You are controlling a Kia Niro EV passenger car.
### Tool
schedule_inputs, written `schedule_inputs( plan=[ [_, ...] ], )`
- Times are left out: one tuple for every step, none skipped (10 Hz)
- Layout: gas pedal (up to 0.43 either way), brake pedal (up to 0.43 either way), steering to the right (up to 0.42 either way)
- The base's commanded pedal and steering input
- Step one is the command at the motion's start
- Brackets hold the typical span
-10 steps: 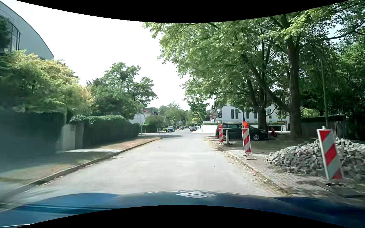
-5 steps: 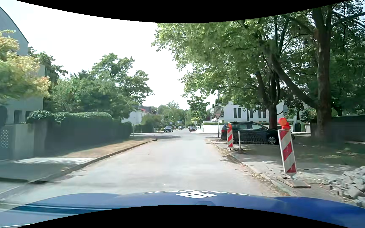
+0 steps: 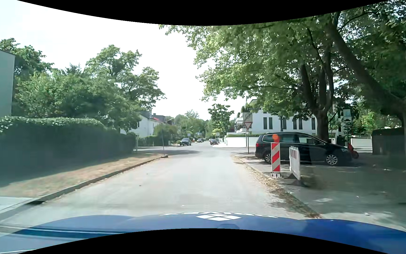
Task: Follow the waypoints while adhering to traffic rules and regulations
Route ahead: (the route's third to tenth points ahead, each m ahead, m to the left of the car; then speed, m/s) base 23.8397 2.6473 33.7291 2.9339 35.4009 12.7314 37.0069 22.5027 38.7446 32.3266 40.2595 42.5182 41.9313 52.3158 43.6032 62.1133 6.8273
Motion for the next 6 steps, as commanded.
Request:
schedule_inputs(
  plan=[
    [0.087, 0.0, 0.0],
    [0.0, 0.0, 0.0],
    [0.0, 0.0, 0.0],
    [0.0, 0.0, 0.0],
    [0.0, 0.0, 0.0],
    [0.0, 0.0, 0.0]
  ],
)
